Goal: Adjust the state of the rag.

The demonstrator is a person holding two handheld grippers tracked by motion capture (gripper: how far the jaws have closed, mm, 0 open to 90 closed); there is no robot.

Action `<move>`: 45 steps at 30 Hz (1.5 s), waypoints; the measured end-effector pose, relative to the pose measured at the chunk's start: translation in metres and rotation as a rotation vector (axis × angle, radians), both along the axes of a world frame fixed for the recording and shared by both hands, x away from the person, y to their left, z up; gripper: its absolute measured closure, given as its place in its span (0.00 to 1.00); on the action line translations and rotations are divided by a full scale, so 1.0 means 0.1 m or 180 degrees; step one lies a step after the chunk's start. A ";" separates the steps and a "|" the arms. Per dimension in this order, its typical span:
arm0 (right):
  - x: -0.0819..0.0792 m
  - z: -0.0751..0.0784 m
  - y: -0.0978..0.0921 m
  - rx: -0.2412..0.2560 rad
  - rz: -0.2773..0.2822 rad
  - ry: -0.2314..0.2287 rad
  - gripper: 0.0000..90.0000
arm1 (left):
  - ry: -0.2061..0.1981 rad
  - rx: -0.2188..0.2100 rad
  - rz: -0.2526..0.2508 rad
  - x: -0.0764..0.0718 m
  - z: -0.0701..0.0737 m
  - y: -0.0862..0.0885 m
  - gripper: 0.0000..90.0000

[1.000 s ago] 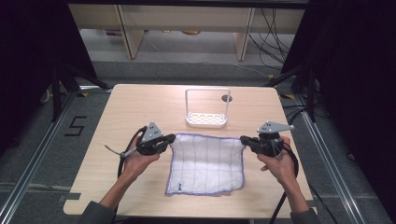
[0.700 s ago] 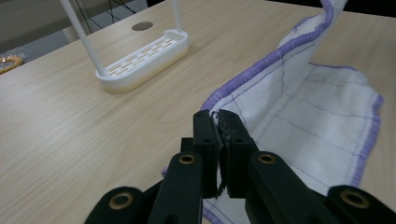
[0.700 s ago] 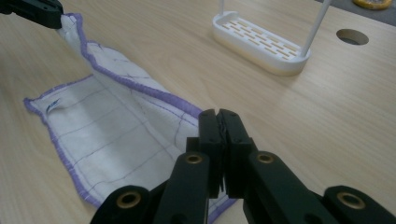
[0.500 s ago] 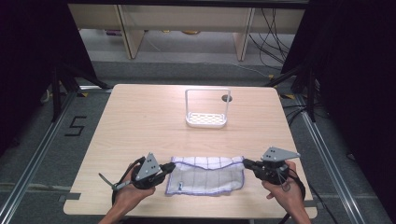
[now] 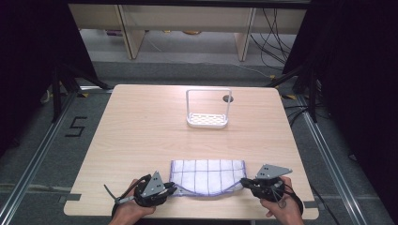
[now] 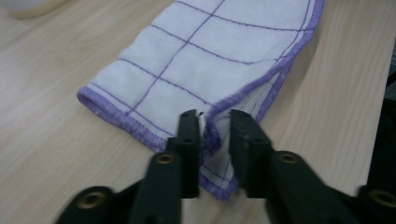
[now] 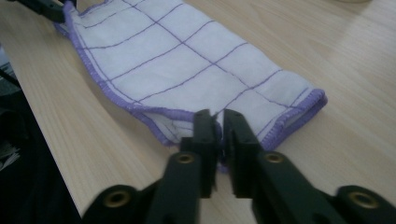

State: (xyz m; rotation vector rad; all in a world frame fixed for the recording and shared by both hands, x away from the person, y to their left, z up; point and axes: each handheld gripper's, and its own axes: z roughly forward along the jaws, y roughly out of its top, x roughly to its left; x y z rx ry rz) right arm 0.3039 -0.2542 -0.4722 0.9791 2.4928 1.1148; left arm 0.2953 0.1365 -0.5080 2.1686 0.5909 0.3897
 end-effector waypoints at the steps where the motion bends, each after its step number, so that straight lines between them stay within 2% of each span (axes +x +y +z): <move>1: -0.02 -0.01 -0.01 0.0046 -0.0032 -0.0006 0.81 | 0.0012 -0.0024 0.0023 -0.01 0.02 0.03 0.67; 2: -0.06 0.00 -0.02 0.0105 -0.0126 0.0112 0.78 | 0.0032 -0.0188 0.0014 -0.03 0.03 0.04 0.62; 4: -0.06 0.05 -0.07 0.0189 -0.0161 0.0018 0.70 | 0.0043 -0.0320 0.0055 -0.07 0.12 0.10 0.54; 5: -0.04 0.09 -0.11 0.0225 -0.0193 -0.0062 0.65 | 0.0024 -0.0443 0.0061 -0.07 0.17 0.13 0.49; 7: 0.00 0.16 -0.15 0.0397 -0.0327 -0.0031 0.59 | -0.0005 -0.0554 0.0127 -0.03 0.27 0.19 0.46; 8: 0.03 0.18 -0.15 0.0431 -0.0415 -0.0023 0.57 | -0.0044 -0.0543 0.0185 0.03 0.32 0.20 0.45; 10: 0.14 0.21 -0.14 0.0293 -0.0584 -0.0065 0.55 | -0.0016 -0.0441 0.0332 0.21 0.36 0.19 0.45; 11: 0.21 0.20 -0.14 0.0193 -0.0601 -0.0081 0.54 | -0.0009 -0.0414 0.0398 0.32 0.37 0.17 0.44; 12: 0.26 0.19 -0.12 0.0203 -0.0706 0.0010 0.53 | 0.0018 -0.0409 0.0433 0.43 0.36 0.16 0.44; 13: 0.33 0.17 -0.12 0.0182 -0.0709 0.0008 0.53 | 0.0131 -0.0356 0.0431 0.56 0.33 0.13 0.44; 14: 0.43 0.13 -0.10 0.0169 -0.0699 0.0064 0.52 | 0.0172 -0.0316 0.0408 0.64 0.30 0.12 0.44; 16: 0.55 0.08 -0.11 0.0097 -0.0730 0.0101 0.53 | 0.0287 -0.0299 0.0500 0.78 0.22 0.09 0.43; 17: 0.62 0.04 -0.11 0.0069 -0.0696 0.0093 0.53 | 0.0353 -0.0264 0.0467 0.84 0.17 0.08 0.43; 18: 0.66 0.03 -0.10 0.0035 -0.0744 0.0188 0.53 | 0.0412 -0.0234 0.0493 0.88 0.14 0.06 0.43; 19: 0.71 0.01 -0.11 0.0013 -0.0736 0.0151 0.53 | 0.0426 -0.0202 0.0501 0.91 0.11 0.05 0.43; 20: 0.75 0.00 -0.11 0.0017 -0.0733 0.0190 0.53 | 0.0460 -0.0222 0.0514 0.93 0.09 0.04 0.42; 21: 0.78 0.00 -0.10 0.0014 -0.0722 0.0197 0.54 | 0.0488 -0.0213 0.0495 0.95 0.07 0.03 0.42; 22: 0.79 0.01 -0.08 0.0025 -0.0758 0.0286 0.54 | 0.0497 -0.0202 0.0481 0.97 0.05 0.01 0.42; 24: 0.85 0.00 -0.04 -0.0013 -0.0707 0.0231 0.55 | 0.0518 -0.0120 0.0438 0.99 0.02 -0.05 0.42; 25: 0.87 -0.01 -0.02 0.0001 -0.0674 0.0297 0.55 | 0.0527 -0.0102 0.0429 1.00 -0.01 -0.08 0.43; 26: 0.90 -0.03 0.00 -0.0058 -0.0663 0.0208 0.56 | 0.0507 -0.0070 0.0422 1.00 -0.02 -0.10 0.43; 27: 0.90 -0.05 0.03 -0.0108 -0.0680 0.0280 0.56 | 0.0518 -0.0025 0.0383 1.00 -0.03 -0.11 0.44; 29: 0.93 -0.12 0.07 -0.0145 -0.0655 0.0255 0.57 | 0.0460 0.0062 0.0285 0.98 -0.05 -0.12 0.51; 30: 0.93 -0.15 0.07 -0.0168 -0.0613 0.0291 0.58 | 0.0434 0.0094 0.0273 0.98 -0.05 -0.13 0.54; 31: 0.92 -0.16 0.09 -0.0187 -0.0645 0.0392 0.58 | 0.0415 0.0107 0.0256 0.97 -0.05 -0.14 0.57; 33: 0.92 -0.20 0.08 -0.0287 -0.0572 0.0385 0.62 | 0.0417 0.0116 0.0174 0.96 -0.05 -0.14 0.64; 34: 0.91 -0.22 0.09 -0.0253 -0.0613 0.0413 0.64 | 0.0421 0.0096 0.0170 0.95 -0.06 -0.14 0.68; 35: 0.91 -0.22 0.08 -0.0312 -0.0587 0.0466 0.67 | 0.0416 0.0080 0.0146 0.94 -0.06 -0.14 0.72; 36: 0.90 -0.25 0.09 -0.0281 -0.0616 0.0461 0.71 | 0.0423 0.0086 0.0112 0.94 -0.06 -0.14 0.76; 37: 0.90 -0.24 0.08 -0.0287 -0.0602 0.0531 0.74 | 0.0421 0.0069 0.0086 0.93 -0.06 -0.14 0.79; 38: 0.90 -0.26 0.09 -0.0221 -0.0615 0.0517 0.79 | 0.0419 0.0055 0.0082 0.92 -0.07 -0.15 0.83; 40: 0.91 -0.26 0.09 -0.0195 -0.0518 0.0492 0.89 | 0.0400 0.0087 0.0039 0.92 -0.06 -0.14 0.86; 41: 0.90 -0.24 0.09 -0.0243 -0.0489 0.0505 0.92 | 0.0409 0.0081 0.0045 0.91 -0.06 -0.14 0.87; 43: 0.91 -0.23 0.10 -0.0293 -0.0436 0.0450 0.95 | 0.0400 0.0072 0.0050 0.90 -0.06 -0.12 0.89; 45: 0.93 -0.19 0.11 -0.0265 -0.0425 0.0410 0.95 | 0.0419 0.0047 0.0055 0.87 -0.05 -0.11 0.90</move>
